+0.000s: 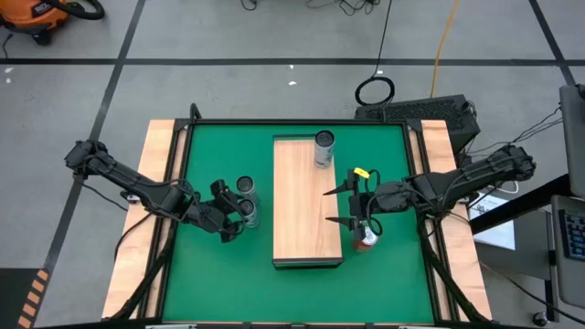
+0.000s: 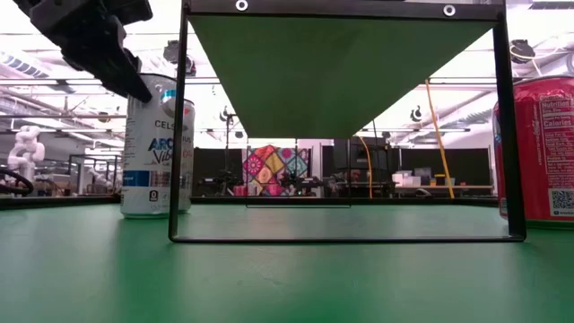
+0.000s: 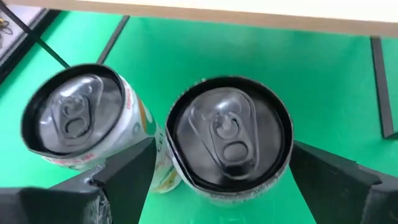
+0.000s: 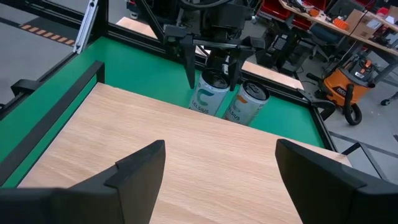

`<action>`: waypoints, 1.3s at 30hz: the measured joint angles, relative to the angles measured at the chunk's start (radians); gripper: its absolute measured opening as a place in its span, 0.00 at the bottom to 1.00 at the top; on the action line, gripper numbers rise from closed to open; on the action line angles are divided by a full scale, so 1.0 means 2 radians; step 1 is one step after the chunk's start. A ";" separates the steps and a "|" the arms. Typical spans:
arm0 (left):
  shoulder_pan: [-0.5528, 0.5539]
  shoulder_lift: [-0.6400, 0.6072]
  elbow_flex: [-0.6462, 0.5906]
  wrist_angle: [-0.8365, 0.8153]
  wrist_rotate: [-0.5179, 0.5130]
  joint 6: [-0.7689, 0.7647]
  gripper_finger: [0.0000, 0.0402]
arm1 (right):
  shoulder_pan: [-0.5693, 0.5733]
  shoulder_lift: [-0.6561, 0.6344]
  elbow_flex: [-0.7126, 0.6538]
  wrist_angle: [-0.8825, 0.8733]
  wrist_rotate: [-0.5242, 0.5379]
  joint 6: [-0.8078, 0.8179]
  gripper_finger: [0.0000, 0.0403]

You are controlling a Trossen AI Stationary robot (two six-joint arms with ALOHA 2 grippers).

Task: Place canned beverage on shelf
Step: Put the white-blue soda can on the shelf

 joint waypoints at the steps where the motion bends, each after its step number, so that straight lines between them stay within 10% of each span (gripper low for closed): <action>1: 0.000 0.000 0.000 0.004 -0.002 0.000 0.88 | 0.000 0.000 0.000 0.000 0.000 0.000 0.73; 20: 0.010 0.000 -0.038 0.066 -0.004 -0.007 0.63 | 0.000 0.000 0.000 0.000 0.000 -0.003 0.73; 39: 0.009 0.001 -0.006 0.103 0.011 0.000 0.61 | 0.000 0.024 0.000 0.000 0.028 0.017 0.73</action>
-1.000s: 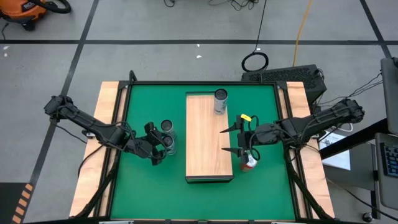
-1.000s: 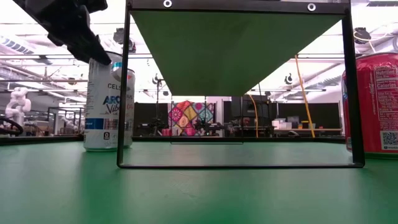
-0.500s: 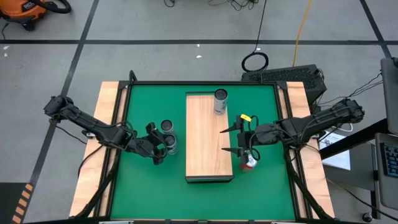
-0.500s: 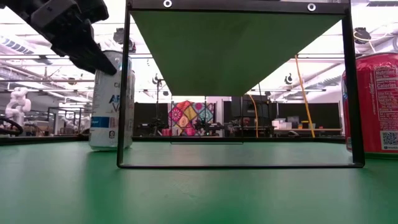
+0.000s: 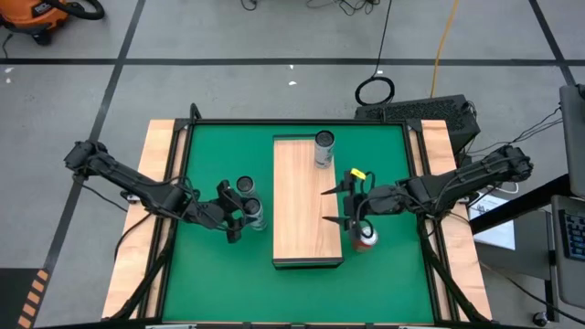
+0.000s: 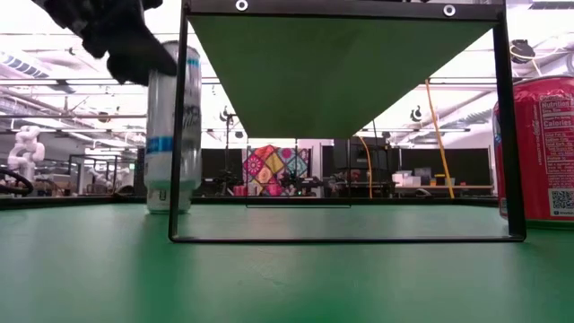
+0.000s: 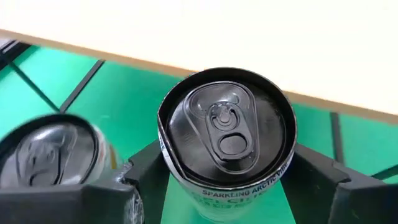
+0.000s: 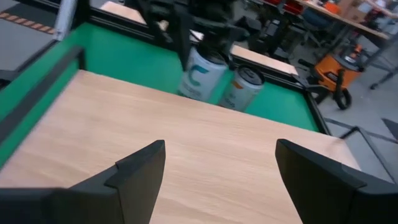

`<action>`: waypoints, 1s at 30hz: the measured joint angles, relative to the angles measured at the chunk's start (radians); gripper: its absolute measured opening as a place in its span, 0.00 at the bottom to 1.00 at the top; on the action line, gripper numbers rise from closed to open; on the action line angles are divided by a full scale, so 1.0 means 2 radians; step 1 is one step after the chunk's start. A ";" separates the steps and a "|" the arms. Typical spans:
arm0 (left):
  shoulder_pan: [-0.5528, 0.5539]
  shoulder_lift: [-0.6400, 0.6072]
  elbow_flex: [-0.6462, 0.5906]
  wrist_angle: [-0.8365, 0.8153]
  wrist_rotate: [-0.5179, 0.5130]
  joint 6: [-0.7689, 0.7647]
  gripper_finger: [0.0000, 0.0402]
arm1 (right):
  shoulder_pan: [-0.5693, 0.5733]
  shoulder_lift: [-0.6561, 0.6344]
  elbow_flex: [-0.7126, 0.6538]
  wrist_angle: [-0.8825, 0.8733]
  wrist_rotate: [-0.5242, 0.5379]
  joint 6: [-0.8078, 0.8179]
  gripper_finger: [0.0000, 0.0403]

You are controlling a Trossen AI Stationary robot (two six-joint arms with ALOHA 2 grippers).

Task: Place canned beverage on shelf
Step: Put the white-blue soda can on the shelf

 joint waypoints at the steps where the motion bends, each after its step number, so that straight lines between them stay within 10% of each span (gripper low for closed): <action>1: 0.000 -0.001 0.007 -0.010 0.004 0.000 0.61 | 0.000 0.000 0.000 0.000 0.006 0.000 0.73; 23: -0.011 -0.034 0.212 -0.242 0.021 0.001 0.61 | 0.000 0.048 0.000 0.099 0.012 0.027 0.73; 30: -0.011 -0.034 0.282 -0.242 -0.048 0.057 0.61 | -0.001 0.071 0.001 0.153 0.064 0.015 0.73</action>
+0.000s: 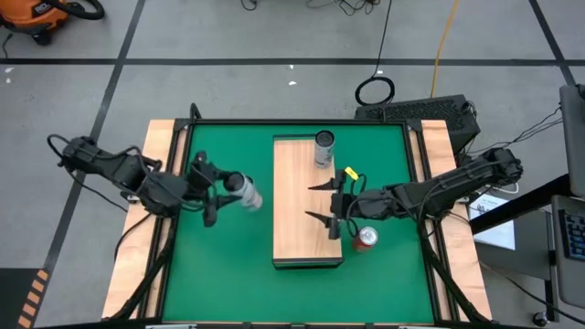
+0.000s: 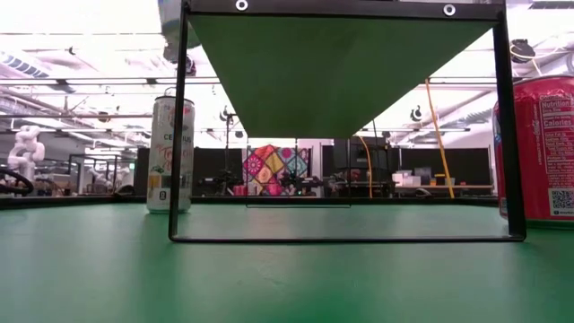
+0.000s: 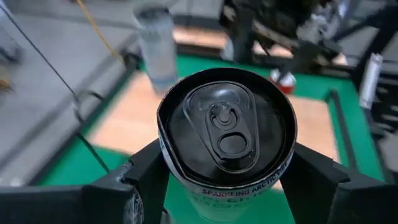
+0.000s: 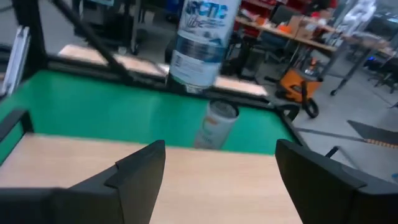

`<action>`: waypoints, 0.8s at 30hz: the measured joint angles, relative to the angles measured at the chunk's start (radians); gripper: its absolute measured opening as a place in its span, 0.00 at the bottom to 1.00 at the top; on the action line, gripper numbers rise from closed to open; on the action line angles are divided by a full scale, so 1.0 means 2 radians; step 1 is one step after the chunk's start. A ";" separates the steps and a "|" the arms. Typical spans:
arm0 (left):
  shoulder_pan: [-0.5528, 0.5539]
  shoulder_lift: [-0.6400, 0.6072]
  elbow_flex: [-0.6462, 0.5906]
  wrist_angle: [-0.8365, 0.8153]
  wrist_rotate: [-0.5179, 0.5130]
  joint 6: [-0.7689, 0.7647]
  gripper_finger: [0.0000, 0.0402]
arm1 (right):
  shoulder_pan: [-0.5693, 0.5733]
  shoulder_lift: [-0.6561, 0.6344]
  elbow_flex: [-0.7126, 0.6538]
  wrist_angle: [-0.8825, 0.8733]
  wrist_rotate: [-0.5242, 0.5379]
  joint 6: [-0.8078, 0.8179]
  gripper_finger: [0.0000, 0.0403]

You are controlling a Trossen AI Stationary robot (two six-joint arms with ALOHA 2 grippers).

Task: Place canned beverage on shelf
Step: Put the white-blue soda can on the shelf

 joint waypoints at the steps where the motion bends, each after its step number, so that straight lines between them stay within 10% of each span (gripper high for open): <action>1: 0.001 0.000 0.005 0.002 -0.012 0.014 0.61 | -0.002 0.000 0.000 0.008 0.001 0.000 0.73; 24: 0.074 0.060 0.008 0.199 -0.015 0.151 0.61 | -0.050 0.011 0.000 0.119 -0.004 -0.030 0.73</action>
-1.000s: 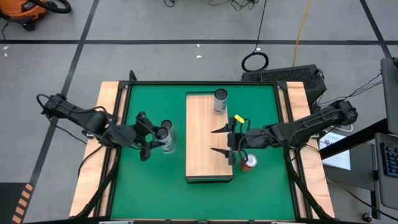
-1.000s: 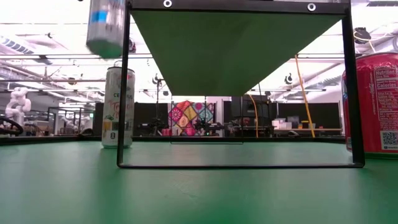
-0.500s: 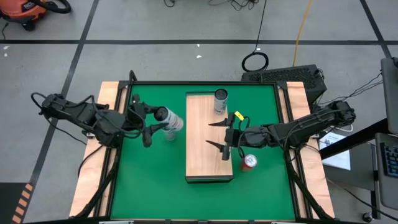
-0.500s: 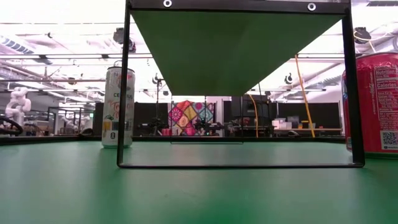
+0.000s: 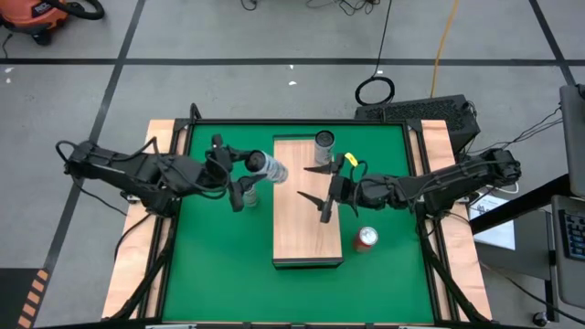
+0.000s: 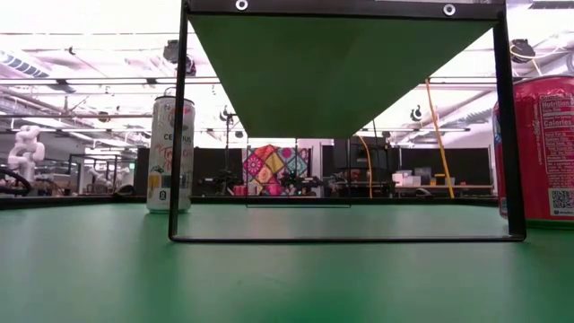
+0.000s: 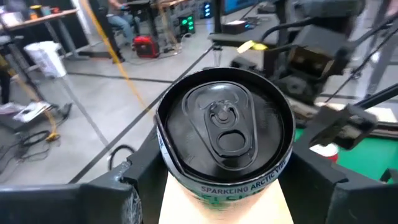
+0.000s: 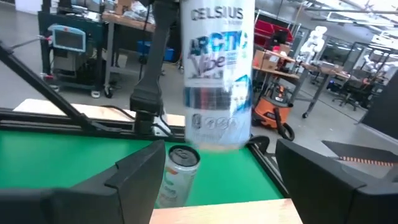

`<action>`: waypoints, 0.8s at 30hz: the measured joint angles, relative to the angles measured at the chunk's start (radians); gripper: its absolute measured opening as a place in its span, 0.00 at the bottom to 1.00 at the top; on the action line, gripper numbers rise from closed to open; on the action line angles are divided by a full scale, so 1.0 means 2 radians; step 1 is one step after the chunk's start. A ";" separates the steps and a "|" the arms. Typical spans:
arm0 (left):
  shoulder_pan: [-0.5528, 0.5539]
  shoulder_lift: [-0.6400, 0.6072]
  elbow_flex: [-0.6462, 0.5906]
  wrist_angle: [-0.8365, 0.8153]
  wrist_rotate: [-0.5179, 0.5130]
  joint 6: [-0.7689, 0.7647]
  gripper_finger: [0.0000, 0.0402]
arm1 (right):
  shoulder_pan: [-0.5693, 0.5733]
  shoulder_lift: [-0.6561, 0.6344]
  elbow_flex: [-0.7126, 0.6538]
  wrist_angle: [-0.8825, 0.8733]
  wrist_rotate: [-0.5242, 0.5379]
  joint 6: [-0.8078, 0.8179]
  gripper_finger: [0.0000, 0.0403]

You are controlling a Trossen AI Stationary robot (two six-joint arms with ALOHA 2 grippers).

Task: Place canned beverage on shelf
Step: Put the white-blue soda can on the shelf

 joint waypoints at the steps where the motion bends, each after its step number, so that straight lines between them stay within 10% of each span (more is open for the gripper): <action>1: 0.002 0.005 0.000 0.011 0.009 0.004 0.61 | -0.003 0.000 0.000 0.005 -0.006 0.000 0.73; 24: 0.042 0.086 0.000 0.112 0.062 0.015 0.61 | -0.056 0.022 0.000 0.005 -0.090 0.008 0.73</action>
